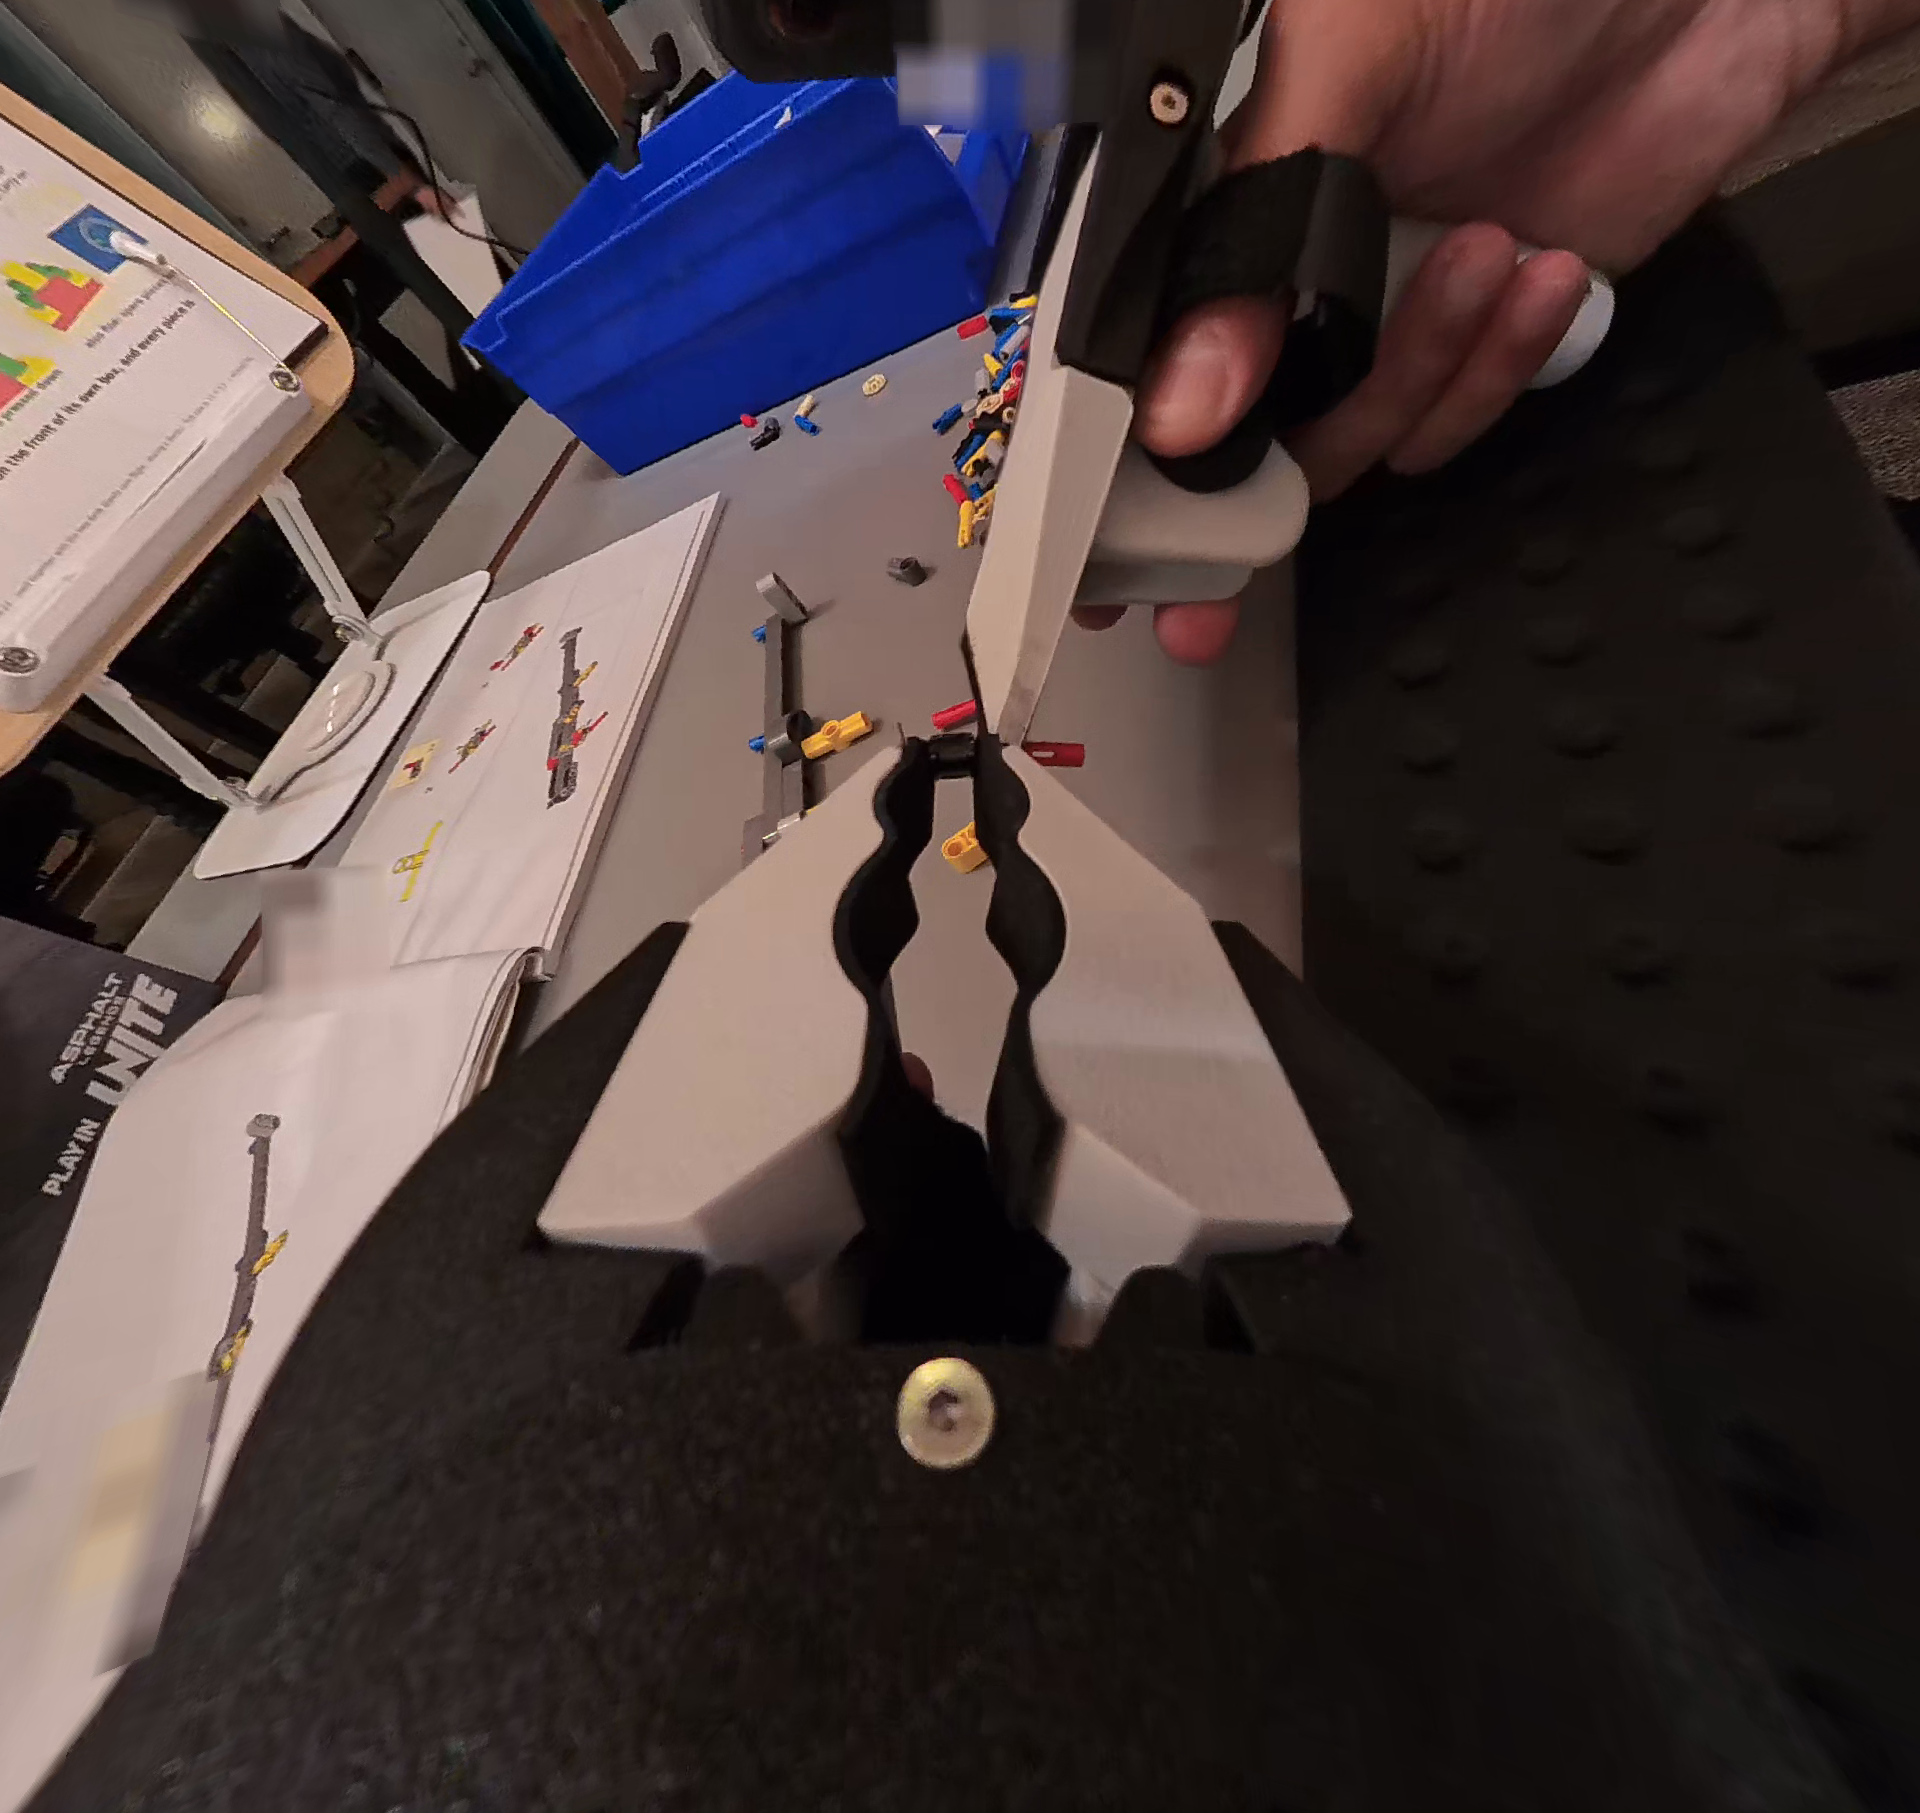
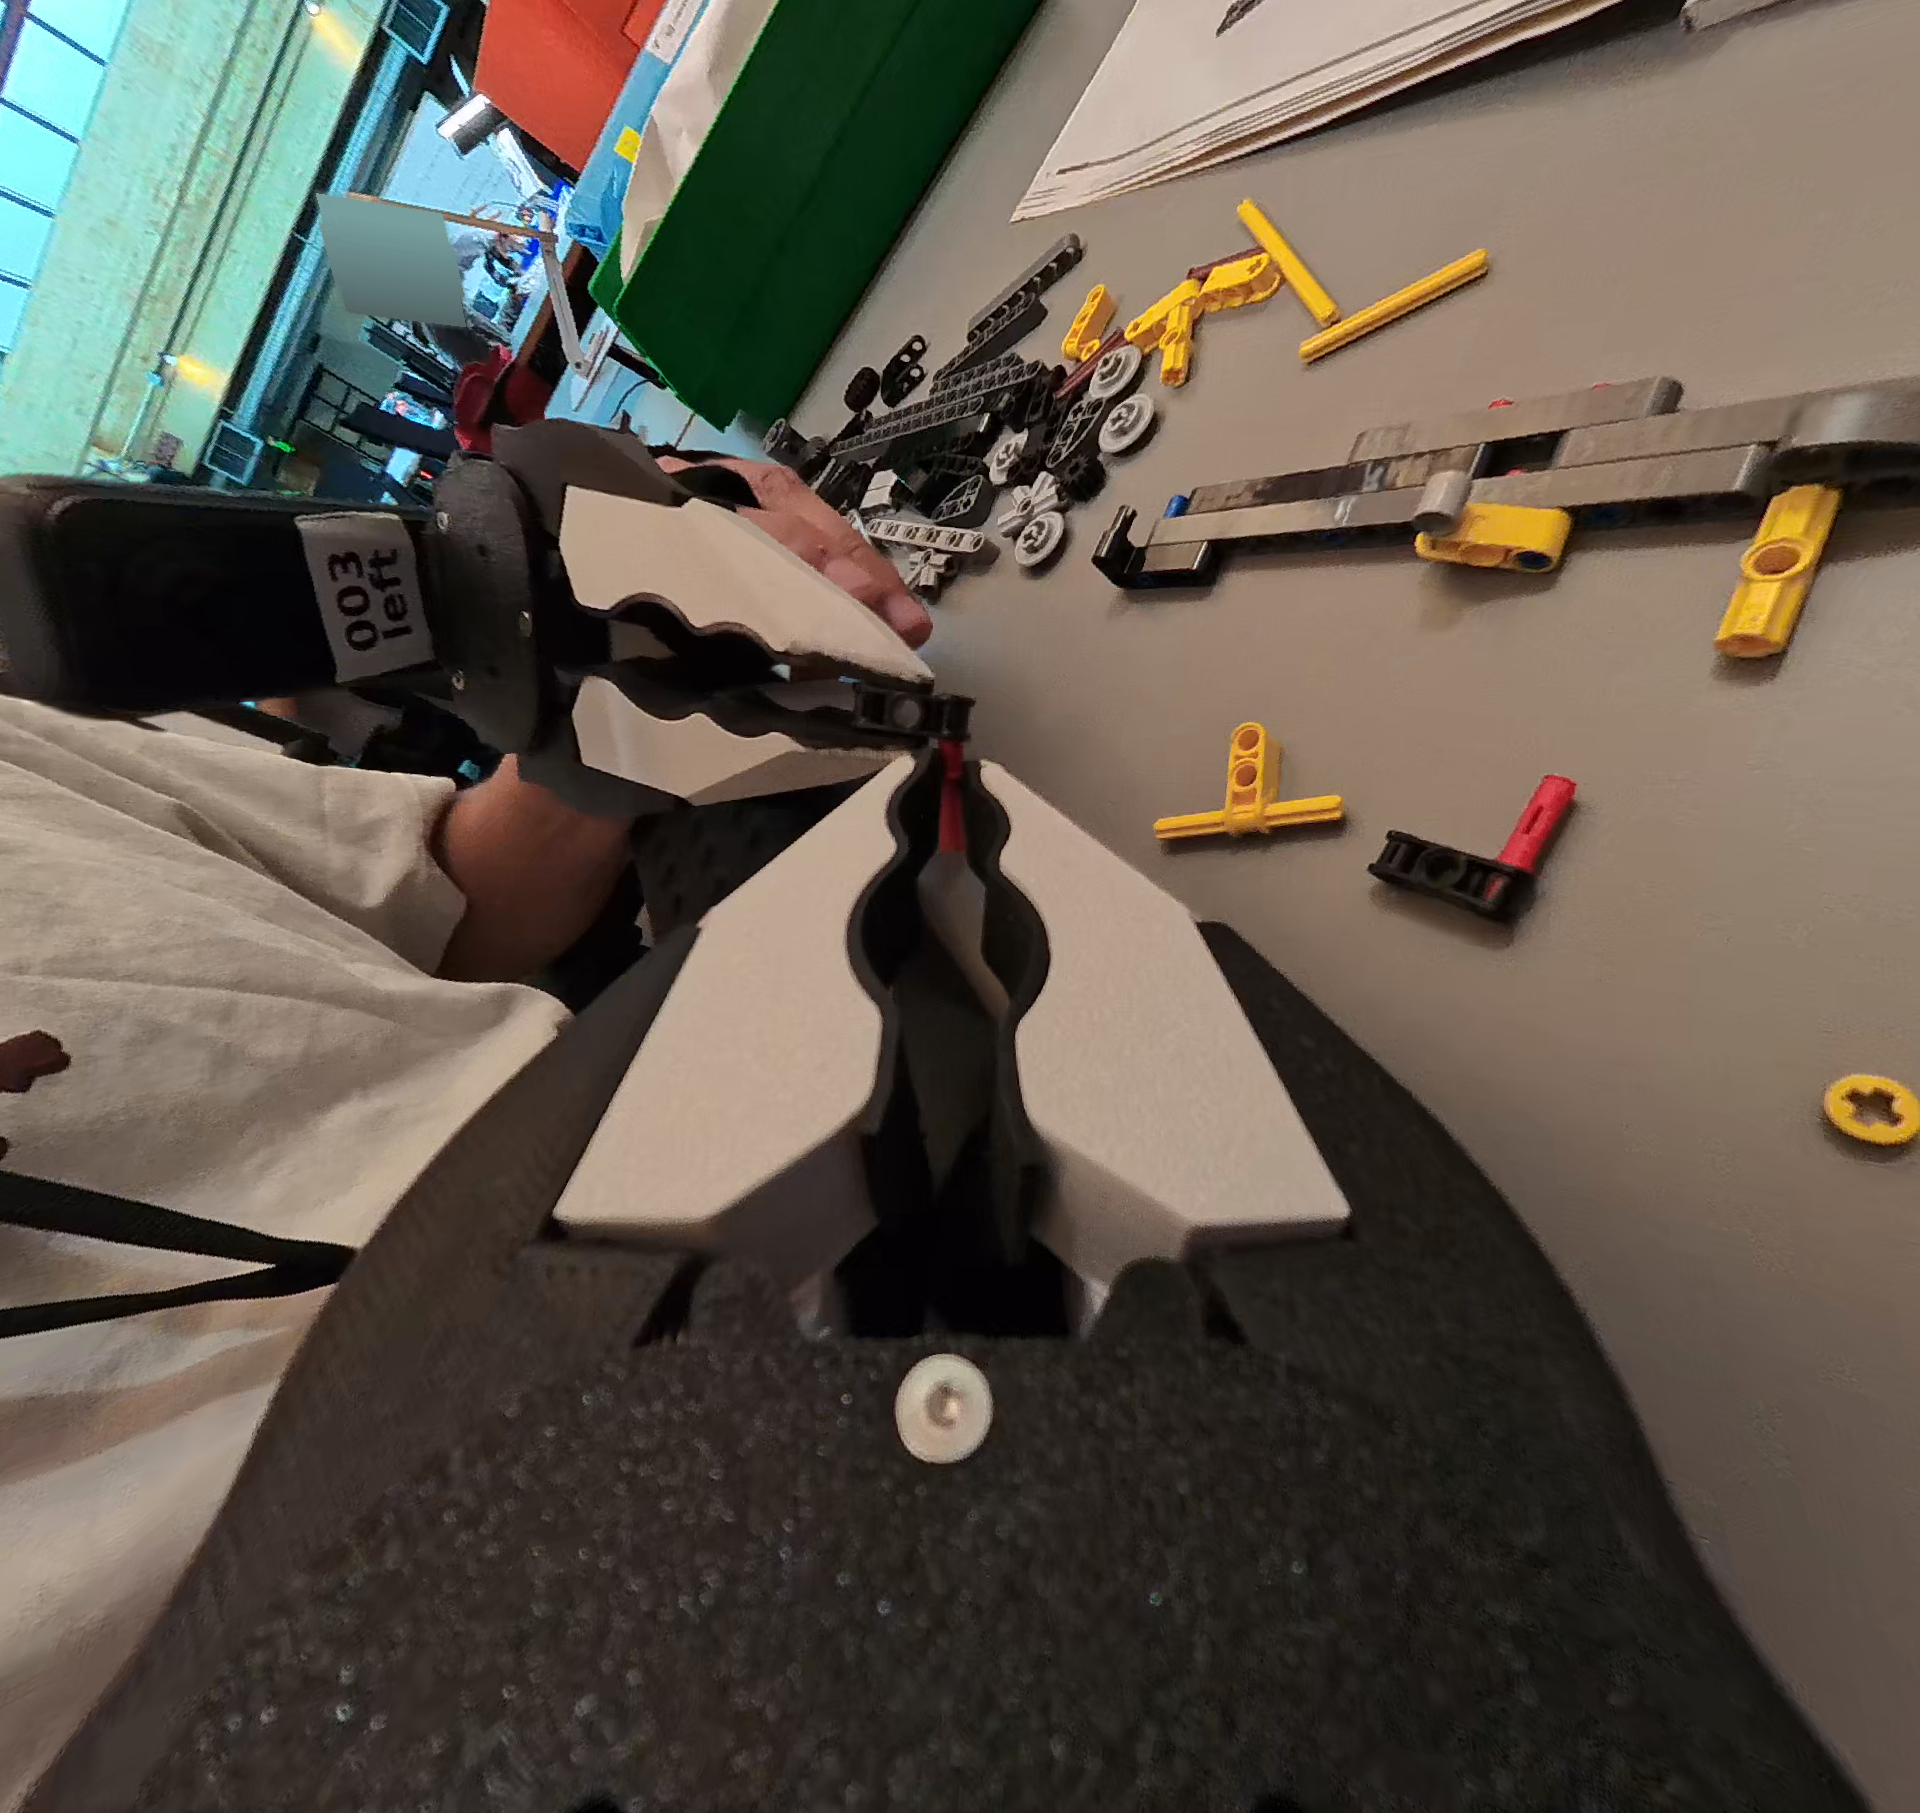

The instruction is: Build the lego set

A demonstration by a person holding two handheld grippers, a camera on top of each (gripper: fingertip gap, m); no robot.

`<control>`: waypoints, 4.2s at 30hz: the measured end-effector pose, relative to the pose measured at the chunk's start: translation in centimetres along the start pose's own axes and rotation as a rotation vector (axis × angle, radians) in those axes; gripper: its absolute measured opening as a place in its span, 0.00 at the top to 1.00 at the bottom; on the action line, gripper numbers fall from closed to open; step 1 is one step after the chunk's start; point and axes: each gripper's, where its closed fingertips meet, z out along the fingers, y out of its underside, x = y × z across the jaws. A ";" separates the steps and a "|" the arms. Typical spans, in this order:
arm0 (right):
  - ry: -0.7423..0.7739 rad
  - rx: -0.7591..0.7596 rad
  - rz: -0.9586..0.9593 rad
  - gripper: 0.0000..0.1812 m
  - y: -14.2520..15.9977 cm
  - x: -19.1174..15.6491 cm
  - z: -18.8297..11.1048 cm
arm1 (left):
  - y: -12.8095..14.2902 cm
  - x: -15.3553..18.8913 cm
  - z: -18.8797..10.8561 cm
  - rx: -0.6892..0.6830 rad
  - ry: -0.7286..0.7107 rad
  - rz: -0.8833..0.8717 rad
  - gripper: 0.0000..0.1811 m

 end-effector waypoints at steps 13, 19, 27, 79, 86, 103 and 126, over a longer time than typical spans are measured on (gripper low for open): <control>-0.073 0.078 -0.042 0.96 -1.4 -0.9 -0.7 | -1.0 -0.9 -0.2 0.065 0.003 -0.174 0.96; -0.281 0.247 -0.443 0.80 -4.1 -4.9 -2.7 | -4.4 -1.4 -2.3 0.318 0.195 -0.522 0.96; -0.466 0.239 -0.520 0.77 -4.0 -6.8 -2.3 | -6.3 -2.4 -4.2 0.498 0.303 -0.708 0.97; 0.211 0.530 -0.333 0.83 -11.0 6.4 -8.7 | 4.6 -0.8 1.1 -0.242 0.148 -0.613 0.97; 0.210 0.503 -0.328 0.83 -10.9 6.7 -8.8 | 6.1 0.4 1.7 -0.352 0.158 -0.569 0.97; 0.636 0.452 -0.445 0.82 -10.9 11.1 -11.0 | 4.0 -1.2 0.1 -0.245 0.064 -0.603 0.70; 0.752 0.370 -0.400 0.86 -11.3 14.7 -11.7 | 8.0 -14.5 -2.5 -0.063 -0.430 -0.813 0.84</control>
